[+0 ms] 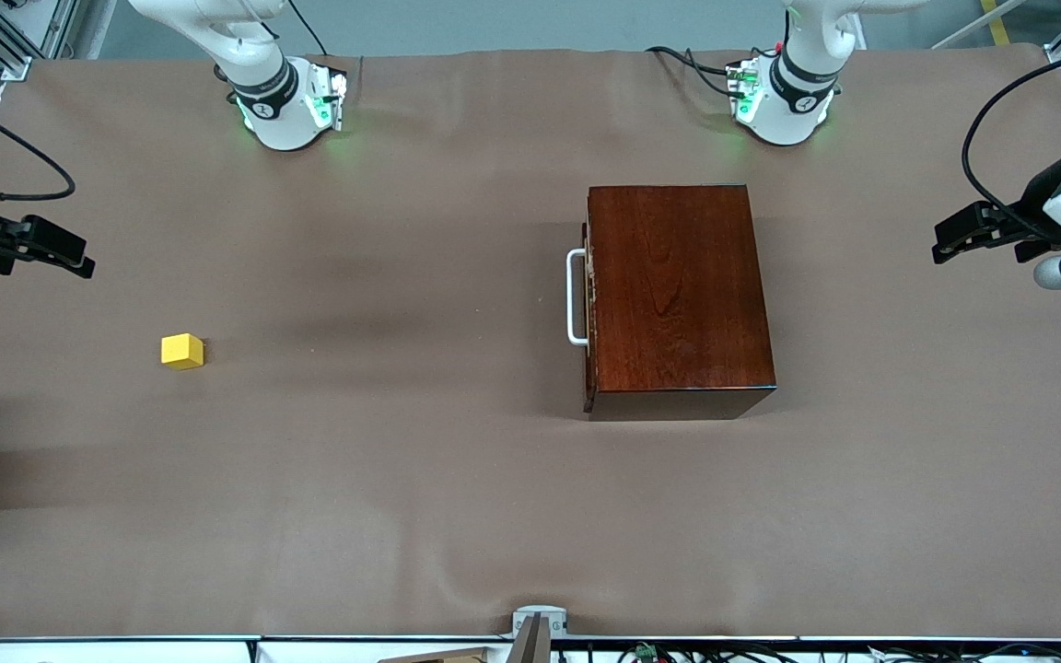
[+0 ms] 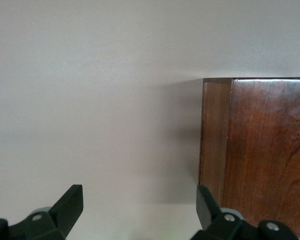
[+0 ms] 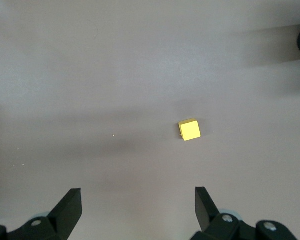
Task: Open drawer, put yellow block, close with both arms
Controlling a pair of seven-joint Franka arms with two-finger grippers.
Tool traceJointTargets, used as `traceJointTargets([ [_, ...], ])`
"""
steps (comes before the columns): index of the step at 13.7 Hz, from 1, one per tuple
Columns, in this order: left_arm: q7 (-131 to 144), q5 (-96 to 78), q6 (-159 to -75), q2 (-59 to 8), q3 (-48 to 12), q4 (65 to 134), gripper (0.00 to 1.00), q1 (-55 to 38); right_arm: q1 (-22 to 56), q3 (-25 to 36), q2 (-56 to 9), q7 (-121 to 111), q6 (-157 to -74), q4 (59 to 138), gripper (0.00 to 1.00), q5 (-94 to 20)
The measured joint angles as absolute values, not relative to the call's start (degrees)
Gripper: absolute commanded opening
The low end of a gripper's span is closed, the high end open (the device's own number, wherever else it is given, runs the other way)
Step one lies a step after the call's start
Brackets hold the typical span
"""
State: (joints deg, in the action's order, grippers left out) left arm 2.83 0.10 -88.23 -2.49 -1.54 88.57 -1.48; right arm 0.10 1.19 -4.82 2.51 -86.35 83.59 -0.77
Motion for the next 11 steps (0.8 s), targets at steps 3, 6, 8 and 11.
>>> traceJointTargets([
  [3, 3.45, 0.1, -88.23, -2.49, -1.45, 88.55, 1.0, -1.54, 0.09, 1.21, -4.82, 2.51, -86.35, 83.59, 1.0, -0.77],
  [6, 8.89, 0.03, -88.23, -2.49, -2.19, 88.09, 1.0, -2.41, 0.09, 1.22, -4.82, 2.51, -86.35, 83.59, 1.0, -0.77],
  [8, 12.68, -0.65, -88.23, -2.53, -3.03, 87.77, 1.0, -3.49, 0.09, 1.23, -4.82, 2.51, -86.35, 83.59, 1.0, -0.77],
  [11, 18.52, -3.54, -88.29, -3.98, -3.42, 87.21, 1.0, -5.68, 0.09, 1.23, -4.83, 2.51, -86.35, 83.58, 1.0, -0.77],
])
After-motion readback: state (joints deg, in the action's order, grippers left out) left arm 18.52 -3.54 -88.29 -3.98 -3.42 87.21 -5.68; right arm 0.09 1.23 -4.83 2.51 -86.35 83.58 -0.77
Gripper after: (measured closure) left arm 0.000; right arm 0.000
